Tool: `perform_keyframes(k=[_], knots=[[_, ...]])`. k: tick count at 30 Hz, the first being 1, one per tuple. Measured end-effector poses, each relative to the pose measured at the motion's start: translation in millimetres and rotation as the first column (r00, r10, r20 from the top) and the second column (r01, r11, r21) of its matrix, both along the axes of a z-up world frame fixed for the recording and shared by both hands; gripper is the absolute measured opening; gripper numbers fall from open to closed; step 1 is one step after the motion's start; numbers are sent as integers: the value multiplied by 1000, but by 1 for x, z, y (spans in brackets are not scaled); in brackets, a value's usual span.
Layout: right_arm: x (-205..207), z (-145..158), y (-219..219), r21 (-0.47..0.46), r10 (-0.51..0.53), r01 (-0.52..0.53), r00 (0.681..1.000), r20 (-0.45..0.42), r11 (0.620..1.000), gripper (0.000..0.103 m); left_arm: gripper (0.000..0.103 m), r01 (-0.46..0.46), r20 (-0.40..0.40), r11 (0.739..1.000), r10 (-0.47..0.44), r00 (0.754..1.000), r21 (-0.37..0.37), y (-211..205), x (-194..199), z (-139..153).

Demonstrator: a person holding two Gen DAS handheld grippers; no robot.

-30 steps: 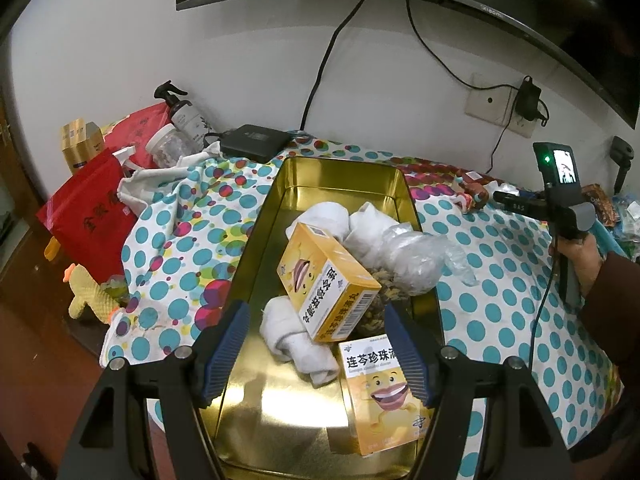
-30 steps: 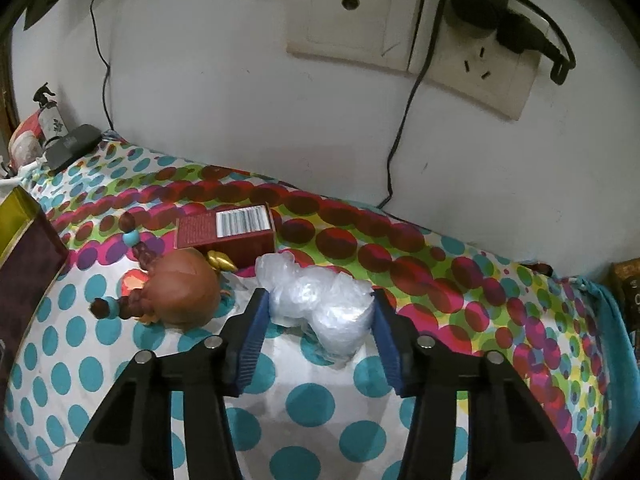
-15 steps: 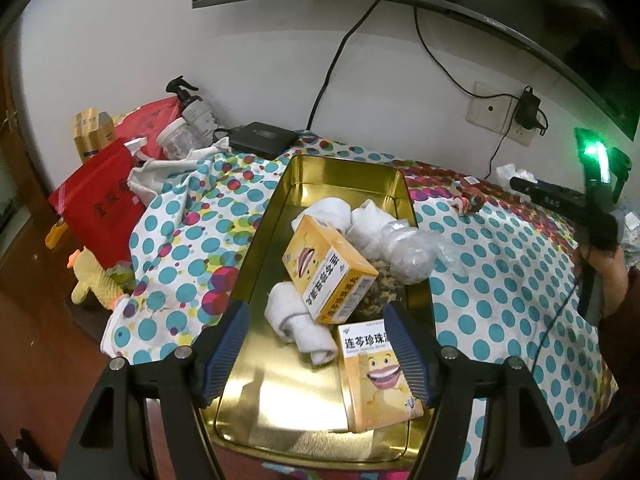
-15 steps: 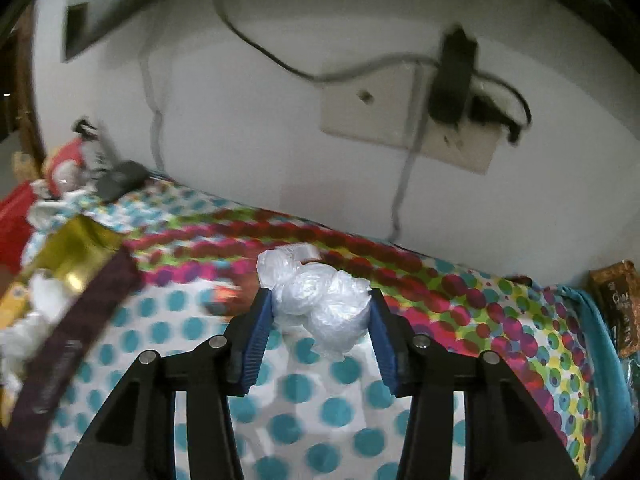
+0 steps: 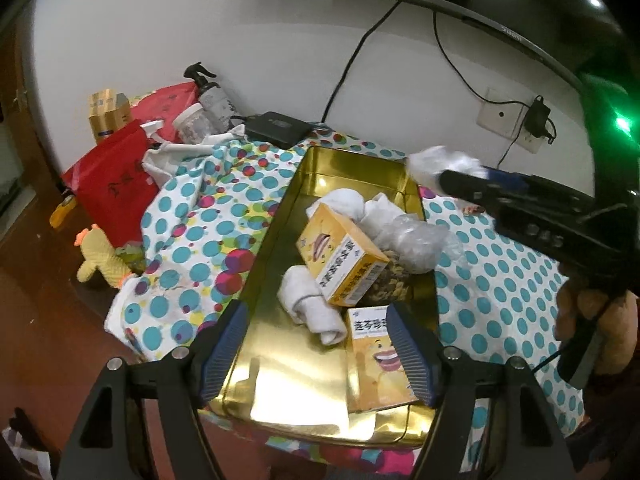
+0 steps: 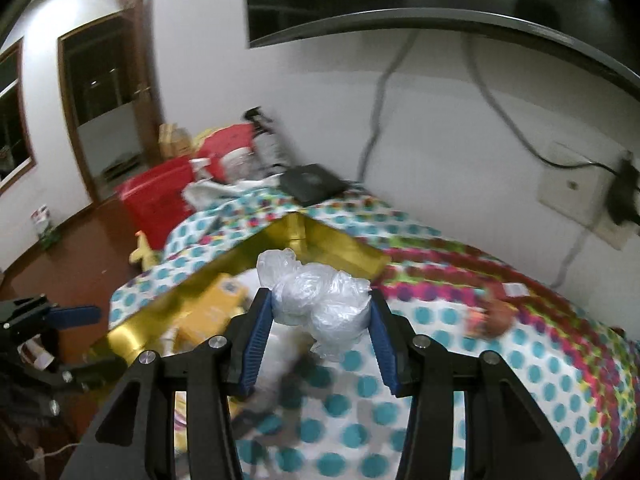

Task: Organize objects
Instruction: 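Carry the plastic bundle into the gold tray and open the right tool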

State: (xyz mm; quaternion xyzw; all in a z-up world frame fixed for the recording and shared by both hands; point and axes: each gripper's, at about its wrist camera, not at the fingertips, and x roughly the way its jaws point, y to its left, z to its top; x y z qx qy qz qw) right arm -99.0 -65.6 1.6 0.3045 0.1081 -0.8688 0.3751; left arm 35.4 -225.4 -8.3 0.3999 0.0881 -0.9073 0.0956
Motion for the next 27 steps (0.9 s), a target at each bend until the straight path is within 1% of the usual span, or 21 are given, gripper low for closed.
perform_keyframes(k=[5, 9, 16, 19, 21, 22, 23, 24, 26, 27], knots=[[1, -11, -40, 25, 31, -32, 999, 37, 999, 45, 76, -16, 3, 1000, 16, 1000, -11, -5, 13, 4], [2, -18, -58, 52, 36, -38, 998, 50, 998, 45, 76, -16, -4, 1000, 16, 1000, -16, -7, 19, 7], [-2, -28, -64, 100, 15, -20, 999, 44, 995, 46, 76, -8, 0, 1000, 8, 1000, -11, -7, 19, 7], [-3, -30, -63, 102, 10, -15, 999, 48, 995, 51, 76, -6, 0, 1000, 6, 1000, -9, -7, 19, 7], [-4, -31, -62, 99, 24, -29, 998, 55, 995, 59, 76, -6, -2, 1000, 6, 1000, 8, -8, 18, 8], [-3, -30, -60, 94, 26, -31, 998, 51, 995, 60, 76, -8, -2, 1000, 8, 1000, 14, -8, 18, 8], [-2, -28, -57, 87, 26, -29, 999, 41, 996, 65, 76, -12, -2, 1000, 12, 1000, 21, -9, 17, 8], [0, -26, -53, 71, 25, -27, 999, 30, 997, 72, 76, -13, -5, 1000, 13, 1000, 26, -8, 15, 9], [3, -22, -44, 33, 24, -24, 1000, 11, 999, 78, 76, -6, -20, 999, 7, 1000, 35, -5, 13, 12], [5, -19, -37, 19, 9, -9, 1000, -8, 1000, 80, 77, 0, -29, 999, 1, 1000, 40, -3, 12, 14]])
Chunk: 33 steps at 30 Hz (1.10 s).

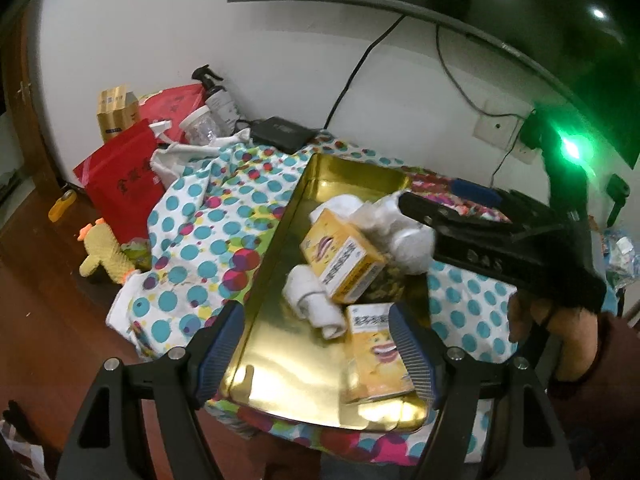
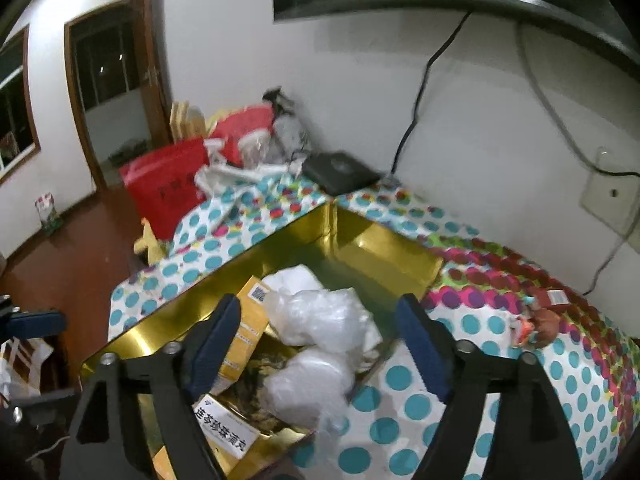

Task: Organize objects
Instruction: 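Carry the plastic bundle into the gold tray and open the right tool, then grasp the brown chocolate figure with the left tool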

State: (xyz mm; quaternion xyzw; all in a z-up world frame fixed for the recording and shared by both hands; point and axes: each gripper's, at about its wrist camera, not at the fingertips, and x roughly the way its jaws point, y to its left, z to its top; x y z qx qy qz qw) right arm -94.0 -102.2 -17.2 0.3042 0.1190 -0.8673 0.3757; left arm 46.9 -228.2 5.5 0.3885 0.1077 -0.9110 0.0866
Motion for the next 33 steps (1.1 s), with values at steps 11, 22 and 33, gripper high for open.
perform_keyframes(k=[11, 22, 33], knots=[[-10, -8, 140, -21, -398, 403, 894, -208, 915, 99, 77, 258, -52, 966, -257, 965, 7, 93, -62, 10], [-22, -32, 259, -95, -594, 587, 794, -127, 804, 100, 77, 451, 43, 893, -450, 892, 5, 179, -197, -38], [-11, -36, 264, -148, -573, 554, 806, -152, 819, 103, 77, 340, 152, 938, -346, 926, 62, 189, -302, -95]])
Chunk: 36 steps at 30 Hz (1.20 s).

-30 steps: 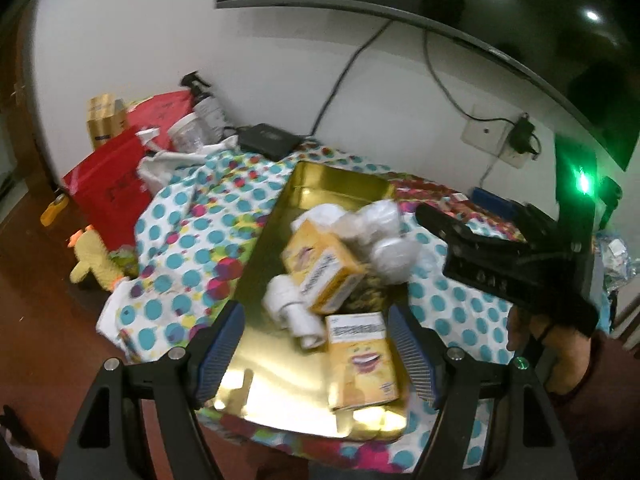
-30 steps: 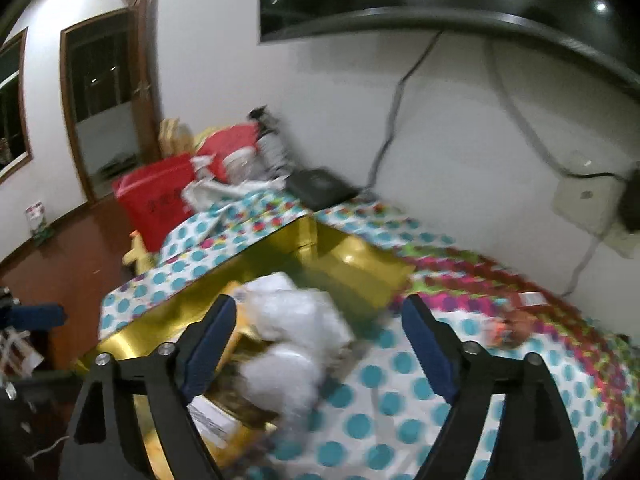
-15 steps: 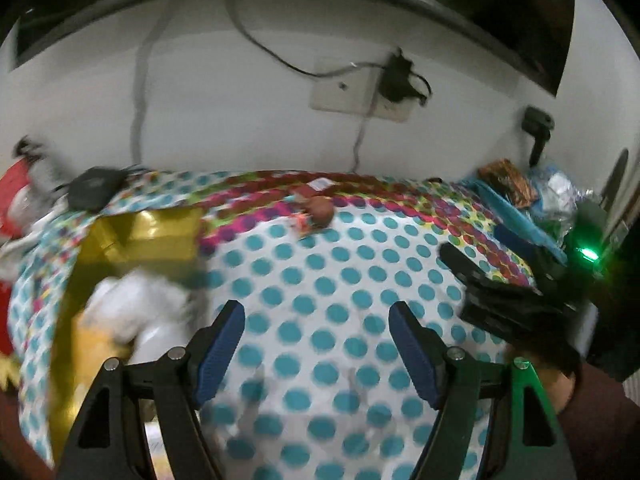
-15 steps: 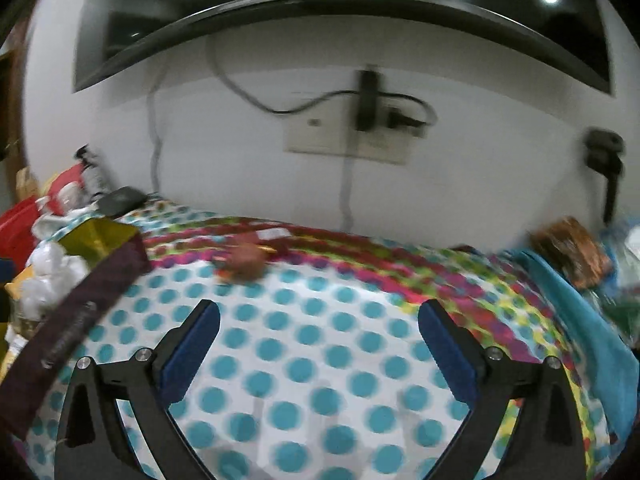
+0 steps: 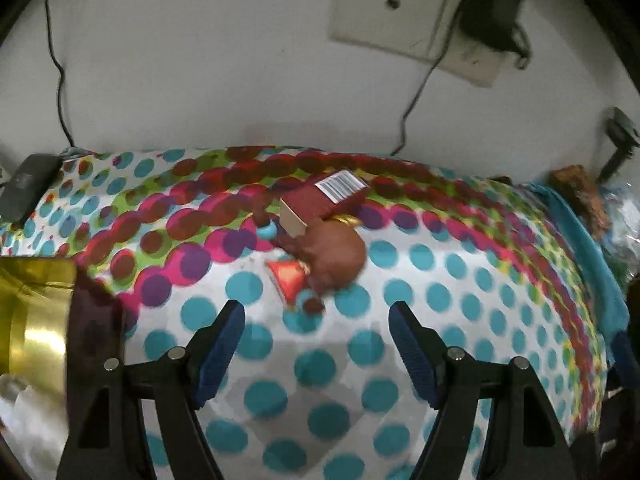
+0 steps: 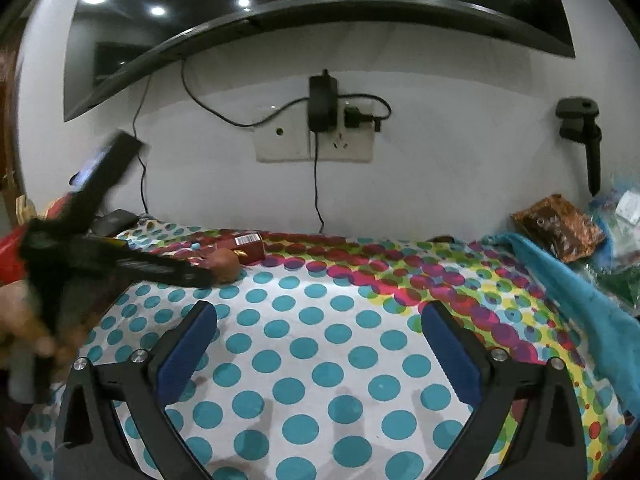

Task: Organize objects
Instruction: 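Grasp the brown chocolate figure with the left tool, then grasp the red barcode box with the right tool while the left tool holds the figure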

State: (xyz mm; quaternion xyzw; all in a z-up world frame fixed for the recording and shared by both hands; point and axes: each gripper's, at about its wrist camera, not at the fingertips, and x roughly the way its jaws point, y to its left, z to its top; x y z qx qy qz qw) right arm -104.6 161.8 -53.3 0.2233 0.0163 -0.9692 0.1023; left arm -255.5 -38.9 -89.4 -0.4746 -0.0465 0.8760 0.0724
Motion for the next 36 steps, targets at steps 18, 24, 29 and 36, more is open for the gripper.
perform_keyframes(k=[18, 24, 29, 36], knots=[[0, -2, -10, 24, 51, -52, 999, 13, 998, 103, 61, -15, -109, 989, -1, 994, -144, 16, -21, -19], [-13, -6, -7, -25, 90, -88, 993, 76, 996, 103, 61, -106, -110, 987, 93, 990, -117, -6, -9, -13], [-54, -10, -11, -71, 111, -103, 986, 120, 992, 103, 61, -217, -107, 974, 210, 972, -63, -31, 8, -10], [-155, -28, -57, -88, 245, -229, 924, 294, 969, 103, 61, -280, -111, 960, 279, 954, 1, -47, 13, -10]])
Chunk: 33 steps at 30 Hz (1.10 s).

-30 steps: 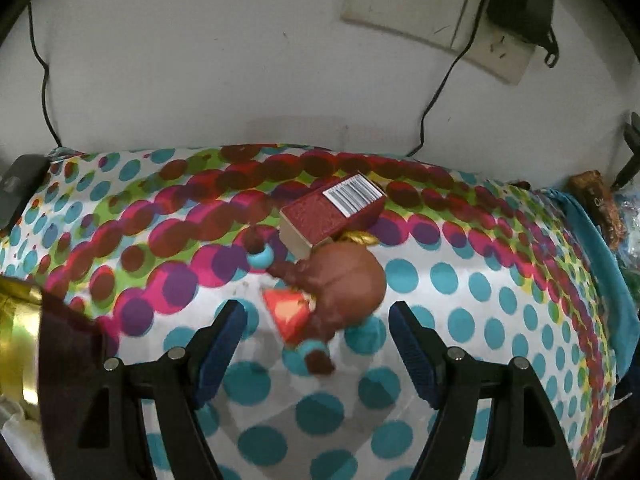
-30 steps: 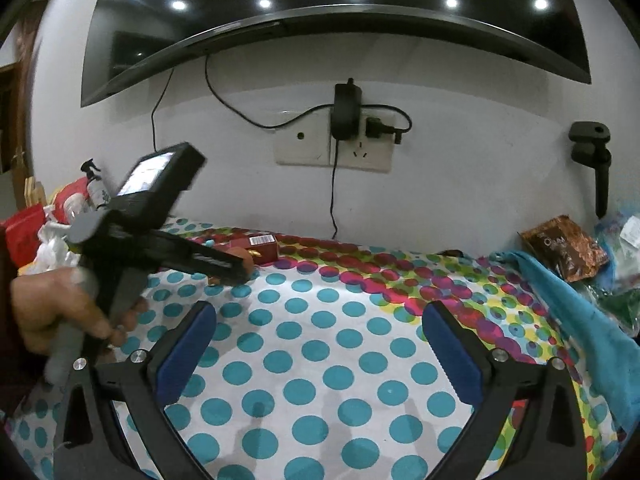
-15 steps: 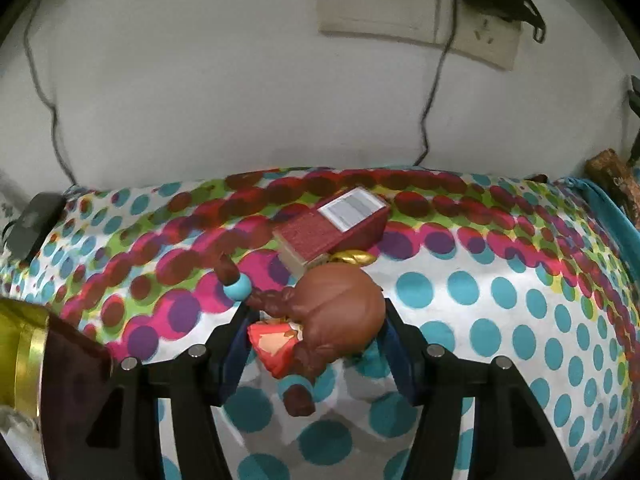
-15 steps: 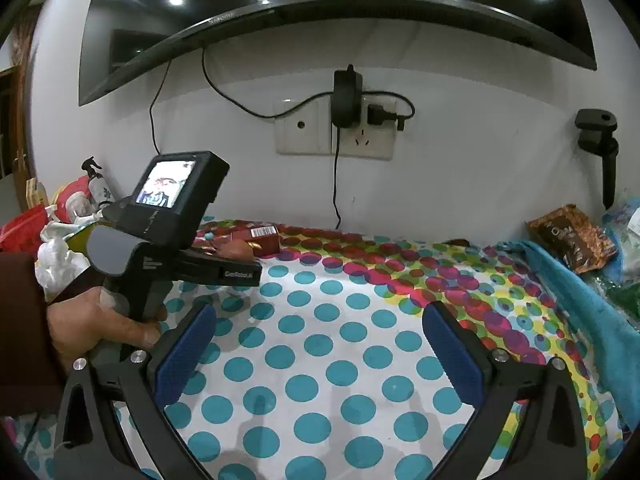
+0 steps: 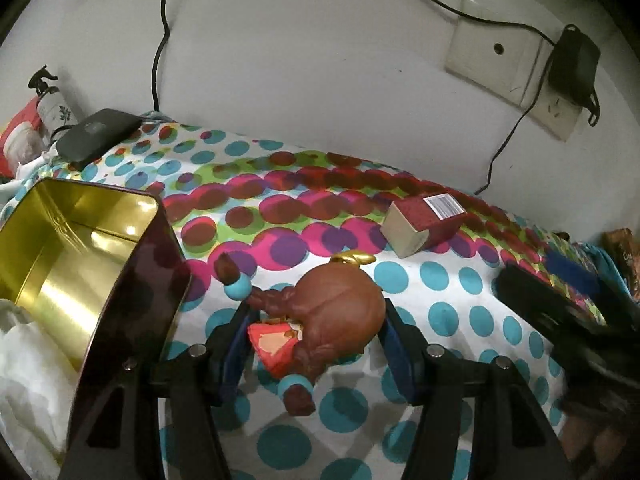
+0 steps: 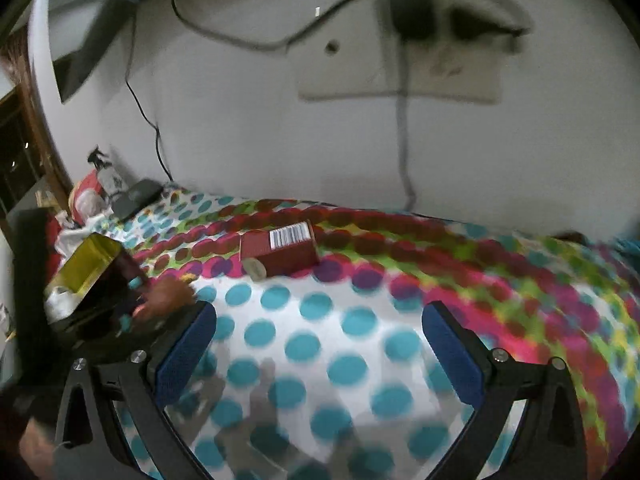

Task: Organize objects
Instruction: 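Grasp the red barcode box with the right tool while the left tool holds the figure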

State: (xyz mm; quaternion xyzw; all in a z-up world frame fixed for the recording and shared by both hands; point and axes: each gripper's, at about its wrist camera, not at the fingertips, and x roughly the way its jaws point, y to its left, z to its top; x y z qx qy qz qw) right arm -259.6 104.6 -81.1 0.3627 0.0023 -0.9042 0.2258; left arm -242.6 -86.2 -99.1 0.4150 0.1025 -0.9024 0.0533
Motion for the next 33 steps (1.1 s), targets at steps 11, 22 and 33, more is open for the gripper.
perform_keyframes(k=[11, 22, 33], knots=[[-61, -18, -65, 130, 72, -78, 996, 52, 988, 77, 61, -2, -2, 1000, 2, 1000, 5, 0, 1, -1], [-24, -14, -26, 110, -31, 24, 997, 69, 994, 60, 61, -5, 2, 1000, 5, 1000, -2, 0, 1, -1], [73, -6, 47, 161, -140, 135, 990, 16, 978, 60, 61, -6, 1, 1000, 6, 1000, 1, 0, 2, -6]])
